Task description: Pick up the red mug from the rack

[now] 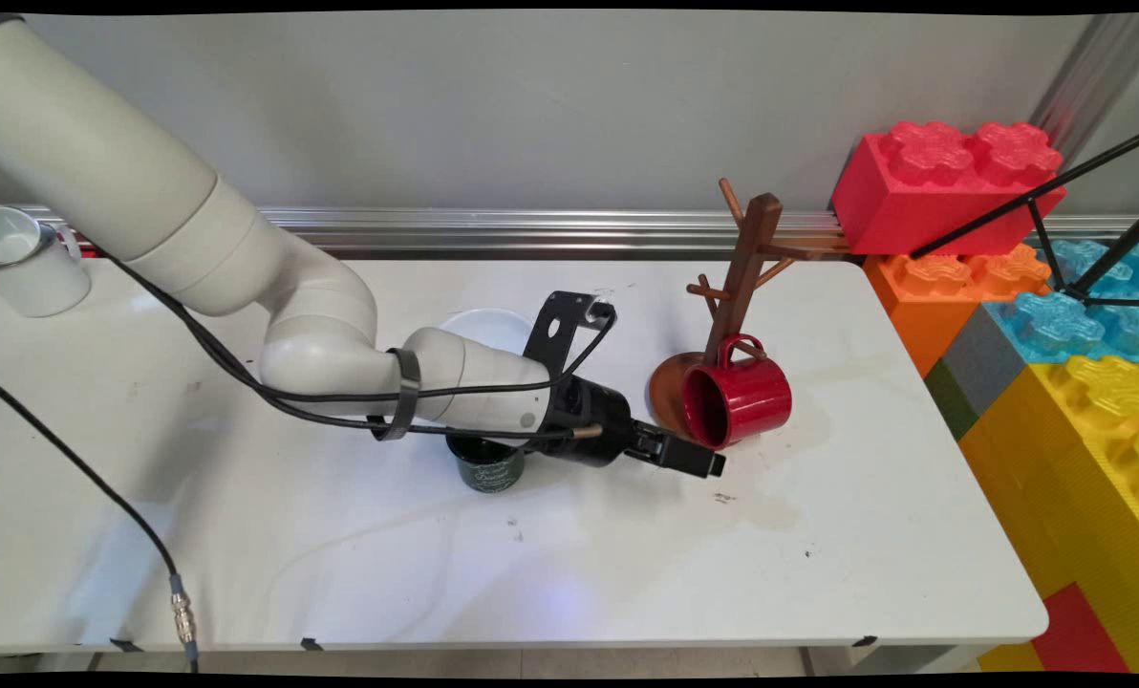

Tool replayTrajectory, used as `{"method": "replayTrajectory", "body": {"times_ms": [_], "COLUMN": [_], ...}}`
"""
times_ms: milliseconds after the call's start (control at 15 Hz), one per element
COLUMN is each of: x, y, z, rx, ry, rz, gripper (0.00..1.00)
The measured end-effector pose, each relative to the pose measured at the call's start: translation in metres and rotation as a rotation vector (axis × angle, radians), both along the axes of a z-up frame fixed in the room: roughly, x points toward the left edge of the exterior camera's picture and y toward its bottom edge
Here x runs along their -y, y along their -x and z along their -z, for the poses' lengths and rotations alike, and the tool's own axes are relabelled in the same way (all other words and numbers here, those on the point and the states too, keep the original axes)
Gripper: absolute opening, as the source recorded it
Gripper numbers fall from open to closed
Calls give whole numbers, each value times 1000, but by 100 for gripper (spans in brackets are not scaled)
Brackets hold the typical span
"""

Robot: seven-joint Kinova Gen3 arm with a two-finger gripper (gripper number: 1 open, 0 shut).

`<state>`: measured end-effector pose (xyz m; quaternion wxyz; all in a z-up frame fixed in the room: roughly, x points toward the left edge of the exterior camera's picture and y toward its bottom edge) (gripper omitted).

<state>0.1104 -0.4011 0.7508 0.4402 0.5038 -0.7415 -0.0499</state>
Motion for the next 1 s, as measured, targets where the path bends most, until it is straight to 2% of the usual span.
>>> {"method": "replayTrajectory", "body": {"times_ms": [400,1000], "x": [8,30], "y": [6,21], "z": [2,11], "rx": [-68,-127], "ry": [-9,5], "rz": [-52,-81], "gripper": [100,100]}}
